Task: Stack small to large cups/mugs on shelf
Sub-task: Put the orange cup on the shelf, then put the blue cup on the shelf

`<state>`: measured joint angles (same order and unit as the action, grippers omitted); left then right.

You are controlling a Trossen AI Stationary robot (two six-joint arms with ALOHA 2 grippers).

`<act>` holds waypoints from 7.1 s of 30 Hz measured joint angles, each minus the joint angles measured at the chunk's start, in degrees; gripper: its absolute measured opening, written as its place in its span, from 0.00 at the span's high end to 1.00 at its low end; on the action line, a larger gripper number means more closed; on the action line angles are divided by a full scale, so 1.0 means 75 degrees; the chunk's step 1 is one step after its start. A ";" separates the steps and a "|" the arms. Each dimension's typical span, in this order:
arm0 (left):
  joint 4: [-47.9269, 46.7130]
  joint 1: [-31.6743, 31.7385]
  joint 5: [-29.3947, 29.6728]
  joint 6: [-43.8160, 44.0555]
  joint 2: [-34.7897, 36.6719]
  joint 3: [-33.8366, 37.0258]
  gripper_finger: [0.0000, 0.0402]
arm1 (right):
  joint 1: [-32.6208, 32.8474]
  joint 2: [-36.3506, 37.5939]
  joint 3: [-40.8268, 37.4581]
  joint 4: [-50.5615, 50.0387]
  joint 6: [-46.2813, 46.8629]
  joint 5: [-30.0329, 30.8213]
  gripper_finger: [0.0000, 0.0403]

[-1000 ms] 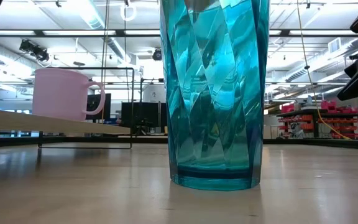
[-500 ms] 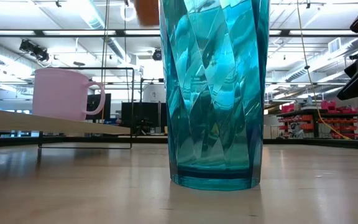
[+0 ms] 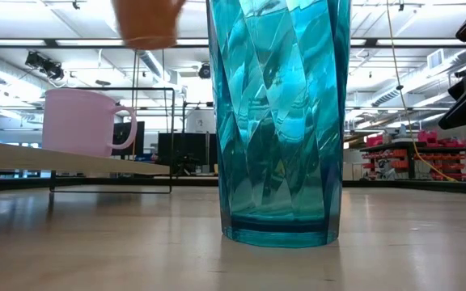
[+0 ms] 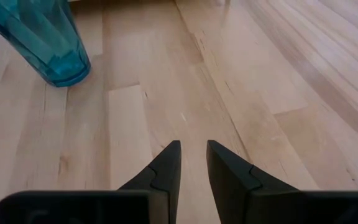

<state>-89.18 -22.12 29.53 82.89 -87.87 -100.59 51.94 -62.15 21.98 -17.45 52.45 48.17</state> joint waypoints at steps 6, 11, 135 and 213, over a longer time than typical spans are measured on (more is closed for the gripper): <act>-0.0097 -0.0378 -0.1067 0.0876 -0.0016 0.0460 0.94 | -0.0006 0.0000 0.0000 0.0003 0.0006 0.0002 0.79; -0.0094 -0.0398 -0.1676 0.1217 -0.0013 0.0710 0.94 | -0.0006 0.0000 0.0000 0.0005 0.0053 0.0028 0.79; 0.3189 -0.2388 0.0738 0.2238 0.1438 0.2791 0.76 | 0.0000 -0.0003 0.0000 0.0318 0.0066 -0.0118 0.79; 0.8002 -0.0459 -0.2517 -0.2345 -0.1246 0.2508 0.96 | -0.1478 -0.4778 0.1949 0.6933 -0.5214 -0.3629 0.79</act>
<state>-29.17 -25.56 10.66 65.30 -97.21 -81.78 40.86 -97.98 36.59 34.55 13.34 20.95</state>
